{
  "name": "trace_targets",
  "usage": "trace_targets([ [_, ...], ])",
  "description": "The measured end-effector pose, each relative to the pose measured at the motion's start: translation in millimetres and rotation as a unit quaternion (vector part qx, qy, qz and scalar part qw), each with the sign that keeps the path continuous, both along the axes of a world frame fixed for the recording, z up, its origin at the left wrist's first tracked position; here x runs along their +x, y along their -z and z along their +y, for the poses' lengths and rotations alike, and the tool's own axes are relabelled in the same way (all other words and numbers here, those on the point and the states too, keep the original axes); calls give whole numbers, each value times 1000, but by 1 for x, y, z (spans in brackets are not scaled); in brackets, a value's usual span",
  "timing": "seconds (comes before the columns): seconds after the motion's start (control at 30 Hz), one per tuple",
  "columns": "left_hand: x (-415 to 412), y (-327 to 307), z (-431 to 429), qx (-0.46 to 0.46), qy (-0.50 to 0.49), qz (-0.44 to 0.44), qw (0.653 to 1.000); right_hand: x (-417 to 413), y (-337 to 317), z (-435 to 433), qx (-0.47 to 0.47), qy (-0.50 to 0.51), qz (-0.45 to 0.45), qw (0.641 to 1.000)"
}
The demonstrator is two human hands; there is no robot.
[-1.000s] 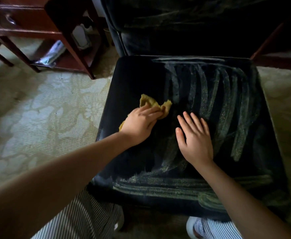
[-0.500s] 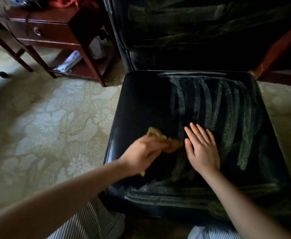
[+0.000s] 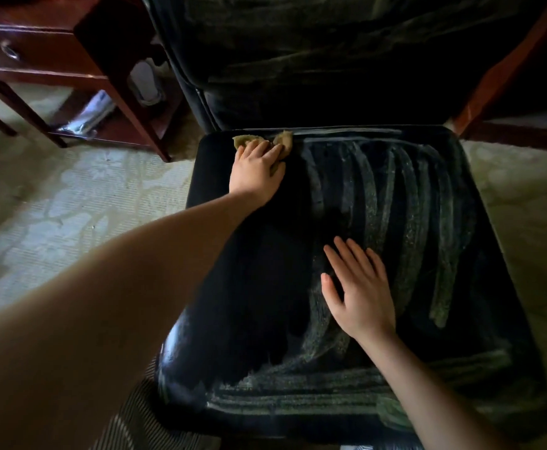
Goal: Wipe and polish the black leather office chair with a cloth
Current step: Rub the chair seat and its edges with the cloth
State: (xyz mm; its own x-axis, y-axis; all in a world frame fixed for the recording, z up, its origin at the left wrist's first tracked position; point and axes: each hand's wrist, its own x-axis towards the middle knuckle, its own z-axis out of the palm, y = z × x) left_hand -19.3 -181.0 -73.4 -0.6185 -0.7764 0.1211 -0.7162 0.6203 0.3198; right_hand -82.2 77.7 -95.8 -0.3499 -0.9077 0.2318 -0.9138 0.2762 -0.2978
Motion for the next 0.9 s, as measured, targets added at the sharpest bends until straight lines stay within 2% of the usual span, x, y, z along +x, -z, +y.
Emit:
trace_targets([
  [0.17,-2,1,9,8,26,23,999,-1,2,-1,21,4,18,1000],
  [0.5,23,-2,81,-1,191,17,981,-1,2,-1,4,18,-9,1000],
  [0.73,73,-3,152,34,303,35,952,-4,-1,4,-30,13,-29,999],
  [0.9,108,-4,164,29,388,51,920,-9,-3,8,-55,1,-62,997],
])
